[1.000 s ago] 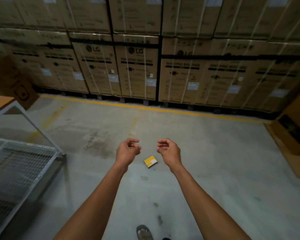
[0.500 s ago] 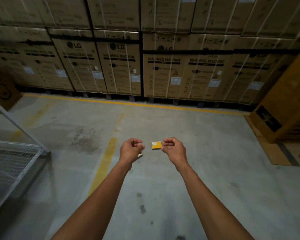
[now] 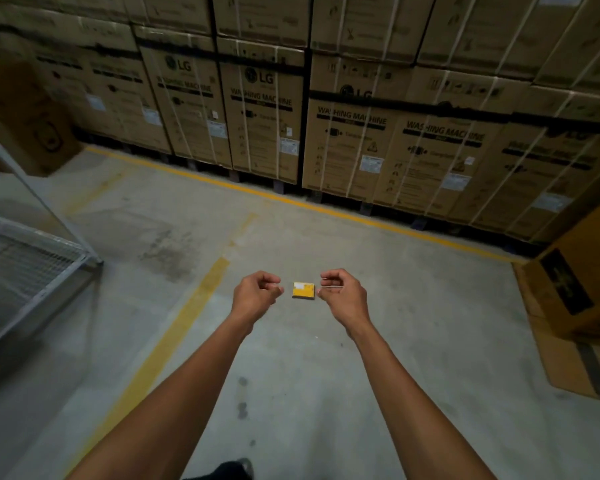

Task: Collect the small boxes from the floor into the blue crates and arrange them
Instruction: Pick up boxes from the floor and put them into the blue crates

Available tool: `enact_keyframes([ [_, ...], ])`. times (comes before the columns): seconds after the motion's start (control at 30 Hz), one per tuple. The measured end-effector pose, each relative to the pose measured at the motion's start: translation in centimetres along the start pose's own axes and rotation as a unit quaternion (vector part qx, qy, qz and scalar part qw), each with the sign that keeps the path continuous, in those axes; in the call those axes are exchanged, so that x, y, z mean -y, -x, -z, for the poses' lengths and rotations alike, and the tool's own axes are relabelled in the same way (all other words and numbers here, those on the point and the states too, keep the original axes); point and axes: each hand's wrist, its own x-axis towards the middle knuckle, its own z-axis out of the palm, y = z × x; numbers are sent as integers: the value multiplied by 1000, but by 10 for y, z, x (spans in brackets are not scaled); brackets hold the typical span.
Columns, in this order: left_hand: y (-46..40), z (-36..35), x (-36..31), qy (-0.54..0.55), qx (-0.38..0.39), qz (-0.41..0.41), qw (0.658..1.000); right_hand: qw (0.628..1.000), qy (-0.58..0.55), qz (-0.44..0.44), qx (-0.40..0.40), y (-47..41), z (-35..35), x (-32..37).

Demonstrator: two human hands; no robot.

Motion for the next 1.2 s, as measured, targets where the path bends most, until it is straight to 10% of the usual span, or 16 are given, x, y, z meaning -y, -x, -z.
enact_keyframes([
  [1.2, -374, -158, -80, -32, -132, 94, 986, 975, 91, 34, 200, -488, 13, -10],
])
